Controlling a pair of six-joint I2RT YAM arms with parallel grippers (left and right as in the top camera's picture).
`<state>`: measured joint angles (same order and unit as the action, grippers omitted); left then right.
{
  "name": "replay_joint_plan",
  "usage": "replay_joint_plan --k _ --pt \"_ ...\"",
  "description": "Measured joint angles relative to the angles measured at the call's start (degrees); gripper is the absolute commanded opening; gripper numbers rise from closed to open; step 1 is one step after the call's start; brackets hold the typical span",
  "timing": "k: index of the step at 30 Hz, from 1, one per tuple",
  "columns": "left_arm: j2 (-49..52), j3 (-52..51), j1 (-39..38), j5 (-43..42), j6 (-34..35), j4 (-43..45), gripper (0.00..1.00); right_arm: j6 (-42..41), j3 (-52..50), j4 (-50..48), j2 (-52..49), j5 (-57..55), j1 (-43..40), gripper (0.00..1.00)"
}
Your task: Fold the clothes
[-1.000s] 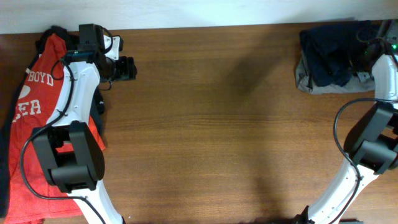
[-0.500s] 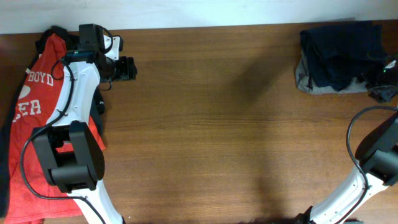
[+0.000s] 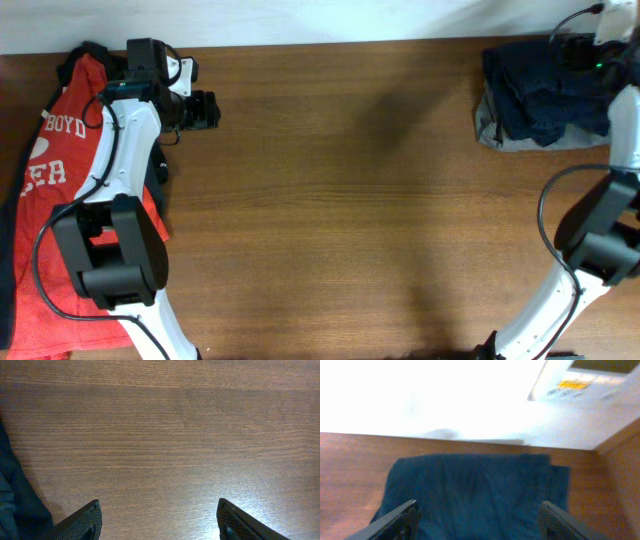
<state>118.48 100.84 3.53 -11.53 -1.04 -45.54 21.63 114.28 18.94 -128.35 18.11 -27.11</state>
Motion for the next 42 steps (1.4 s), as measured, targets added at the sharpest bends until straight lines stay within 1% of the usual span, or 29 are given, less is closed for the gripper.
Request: replay_joint_plan --k 3,4,5,9,16,20,26,37,42 --pt "0.0 0.0 0.0 0.0 0.0 0.0 0.73 -0.5 0.0 -4.1 -4.6 -0.2 0.0 0.92" --pt "0.0 0.0 0.0 0.0 0.0 0.1 0.73 -0.6 0.0 -4.0 -6.5 -0.2 0.0 1.00" --pt "0.0 0.0 0.0 0.0 0.0 0.3 0.73 -1.1 0.0 -3.7 -8.3 -0.3 -0.1 0.99" --pt "0.0 0.0 0.0 0.0 0.0 0.4 0.73 -2.0 0.0 -1.0 -13.5 -0.2 -0.3 0.99" --pt "1.2 0.0 0.0 0.0 0.0 0.4 0.73 -2.1 2.1 0.6 -16.1 0.7 -0.7 0.99" --pt "2.2 0.0 0.0 0.0 0.0 0.5 0.73 -1.7 2.6 1.5 -16.4 1.1 -0.5 0.99" --pt "2.2 0.0 0.0 0.0 0.0 0.8 0.73 -0.3 3.3 3.5 -16.4 -2.0 1.3 0.99" --pt "2.2 0.0 0.0 0.0 0.0 0.9 0.73 -0.6 3.5 4.0 -16.3 -3.7 8.2 0.99" --pt "2.2 0.0 0.0 0.0 0.0 0.9 0.73 -0.9 3.5 3.8 -16.3 -3.6 9.2 0.99"
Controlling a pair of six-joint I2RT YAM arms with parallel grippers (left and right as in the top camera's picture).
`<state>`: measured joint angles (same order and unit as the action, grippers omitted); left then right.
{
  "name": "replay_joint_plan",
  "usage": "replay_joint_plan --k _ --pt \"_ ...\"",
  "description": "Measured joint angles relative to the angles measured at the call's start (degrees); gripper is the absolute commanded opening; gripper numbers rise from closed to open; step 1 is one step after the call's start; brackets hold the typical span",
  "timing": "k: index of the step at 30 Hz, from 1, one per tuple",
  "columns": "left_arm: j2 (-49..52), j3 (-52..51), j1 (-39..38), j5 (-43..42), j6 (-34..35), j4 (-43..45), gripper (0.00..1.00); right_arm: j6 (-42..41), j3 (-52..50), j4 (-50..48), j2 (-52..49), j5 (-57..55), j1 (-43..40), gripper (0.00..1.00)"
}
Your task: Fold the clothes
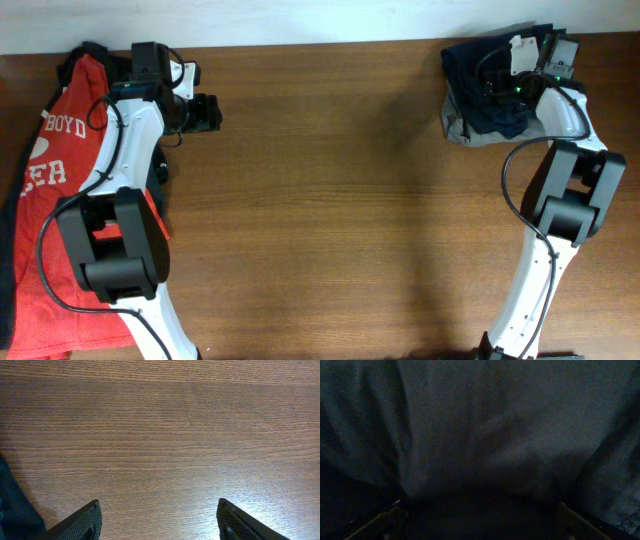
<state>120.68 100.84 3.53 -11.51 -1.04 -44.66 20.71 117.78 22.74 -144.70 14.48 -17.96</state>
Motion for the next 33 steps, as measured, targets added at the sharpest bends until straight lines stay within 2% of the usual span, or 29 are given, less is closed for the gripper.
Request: replay_joint_plan --k 2,4,5,7,11,15,20,26,33 --pt "0.0 0.0 0.0 0.0 0.0 0.0 0.74 -0.5 0.0 -0.2 0.0 0.0 0.0 0.99" --pt "0.0 0.0 0.0 0.0 0.0 0.0 0.85 -1.5 0.6 0.2 0.0 0.1 0.0 0.99" --pt "0.0 0.0 0.0 0.0 0.2 0.1 0.95 -2.0 2.5 2.3 -0.4 0.2 -0.1 0.99" --pt "0.0 0.0 0.0 0.0 0.5 0.2 0.99 -2.8 6.8 6.7 -1.6 0.6 -0.1 0.99" --pt "0.0 0.0 0.0 0.0 0.4 0.2 0.99 -3.5 19.8 17.7 -4.2 1.5 -0.1 0.99" --pt "0.0 0.0 0.0 0.0 0.4 0.2 0.99 -4.5 43.2 34.2 -4.9 2.1 -0.1 0.99" --pt "0.0 0.0 0.0 0.0 0.4 0.2 0.99 -12.6 60.1 44.6 -3.7 2.3 -0.1 0.99" --pt "0.0 0.0 0.0 0.0 0.4 0.2 0.99 -28.3 61.6 53.0 1.5 6.4 -0.1 0.99" --pt "0.0 0.0 0.0 0.0 0.4 0.2 0.99 -33.6 61.6 53.4 1.9 21.4 0.8 0.99"
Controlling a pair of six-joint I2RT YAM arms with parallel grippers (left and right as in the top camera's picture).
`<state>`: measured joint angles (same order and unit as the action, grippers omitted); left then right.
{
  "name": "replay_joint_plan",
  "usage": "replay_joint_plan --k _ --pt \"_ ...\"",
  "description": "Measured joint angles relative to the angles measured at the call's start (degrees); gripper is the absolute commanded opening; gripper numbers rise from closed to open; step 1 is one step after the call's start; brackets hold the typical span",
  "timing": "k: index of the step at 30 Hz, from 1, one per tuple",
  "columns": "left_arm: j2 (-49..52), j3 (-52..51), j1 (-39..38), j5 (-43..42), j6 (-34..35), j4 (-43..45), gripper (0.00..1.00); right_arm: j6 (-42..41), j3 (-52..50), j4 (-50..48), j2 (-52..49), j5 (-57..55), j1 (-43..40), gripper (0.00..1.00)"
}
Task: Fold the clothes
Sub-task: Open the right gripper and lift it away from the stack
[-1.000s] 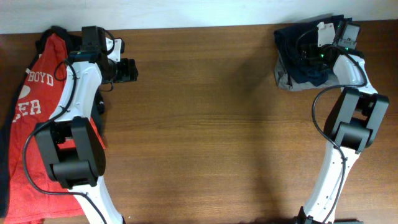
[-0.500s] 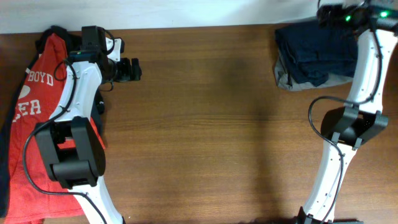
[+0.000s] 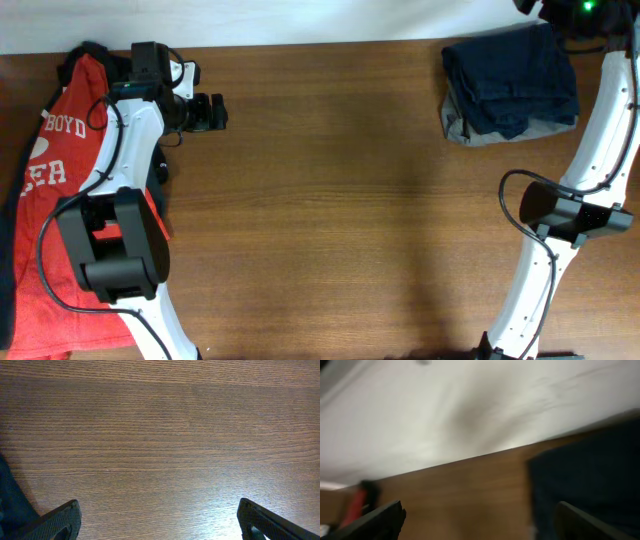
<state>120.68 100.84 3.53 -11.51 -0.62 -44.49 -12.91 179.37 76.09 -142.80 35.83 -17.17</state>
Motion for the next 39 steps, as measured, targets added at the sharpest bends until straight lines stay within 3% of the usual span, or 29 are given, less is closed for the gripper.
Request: replay_joint_plan --k 7,11,19,25,29,39 --pt "0.0 0.0 0.0 0.0 0.0 0.0 0.99 0.0 0.0 1.1 0.0 3.0 0.7 0.99" --pt "0.0 0.0 0.0 0.0 0.0 0.0 0.99 2.7 0.0 6.9 0.0 0.7 0.7 0.99" --pt "0.0 0.0 0.0 0.0 0.0 0.0 0.99 29.9 -0.1 9.2 5.2 -3.5 6.4 0.99" --pt "0.0 0.0 0.0 0.0 0.0 0.0 0.99 36.1 -2.8 8.6 19.3 -16.5 14.0 0.99" --pt "0.0 0.0 0.0 0.0 0.0 0.0 0.99 37.2 -12.7 4.7 30.5 -21.0 15.8 0.99" --pt "0.0 0.0 0.0 0.0 0.0 0.0 0.99 37.6 -58.3 -17.0 56.9 -21.9 17.9 0.99"
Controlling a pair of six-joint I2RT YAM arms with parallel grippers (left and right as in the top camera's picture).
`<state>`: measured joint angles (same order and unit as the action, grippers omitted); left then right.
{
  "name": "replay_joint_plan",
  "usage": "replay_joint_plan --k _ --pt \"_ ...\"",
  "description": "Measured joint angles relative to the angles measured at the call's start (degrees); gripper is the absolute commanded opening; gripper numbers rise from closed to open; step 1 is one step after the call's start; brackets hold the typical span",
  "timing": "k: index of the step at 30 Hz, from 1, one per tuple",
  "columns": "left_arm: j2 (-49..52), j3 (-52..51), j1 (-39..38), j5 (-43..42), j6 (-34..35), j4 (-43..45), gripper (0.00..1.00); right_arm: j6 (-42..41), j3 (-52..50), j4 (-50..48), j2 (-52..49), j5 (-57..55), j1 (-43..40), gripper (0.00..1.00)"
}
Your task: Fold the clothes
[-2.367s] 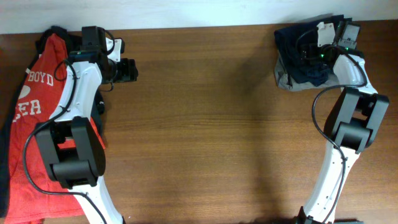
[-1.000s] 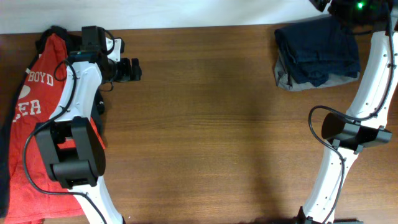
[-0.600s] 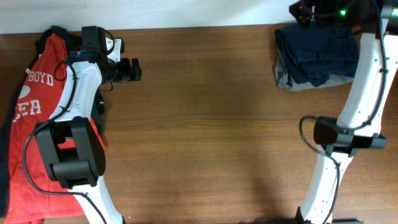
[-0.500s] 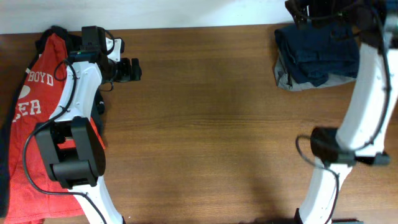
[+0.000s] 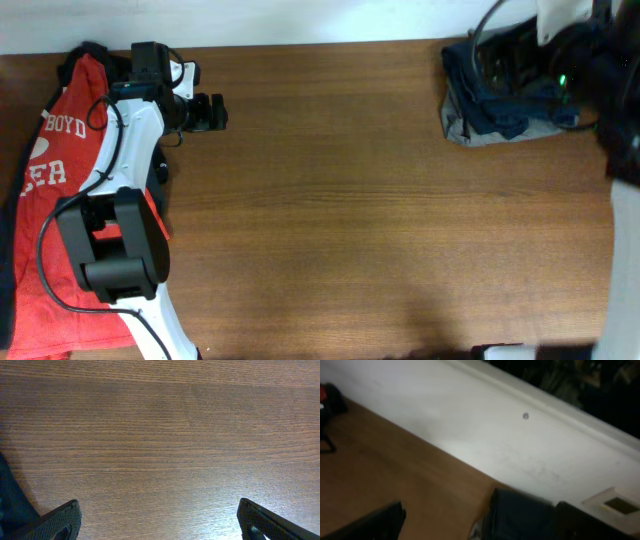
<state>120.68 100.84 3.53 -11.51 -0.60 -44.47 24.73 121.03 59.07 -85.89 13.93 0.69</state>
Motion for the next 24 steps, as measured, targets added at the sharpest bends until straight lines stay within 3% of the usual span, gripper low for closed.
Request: replay_joint_plan --k 9,13,17,24 --pt "0.0 0.0 0.0 0.5 0.0 0.0 0.99 0.5 -60.8 -34.3 36.4 0.5 -3.3 0.99" --pt "0.0 0.0 0.0 0.4 0.0 0.0 0.99 -5.1 -85.5 -48.8 50.0 1.2 -6.2 0.99" --pt "0.0 0.0 0.0 0.4 0.0 0.0 0.99 -10.4 -102.4 -57.5 59.8 1.5 -7.3 0.99" --pt "0.0 0.0 0.0 0.4 0.0 0.0 0.99 -12.6 -115.2 -59.8 71.2 1.6 -7.3 0.99"
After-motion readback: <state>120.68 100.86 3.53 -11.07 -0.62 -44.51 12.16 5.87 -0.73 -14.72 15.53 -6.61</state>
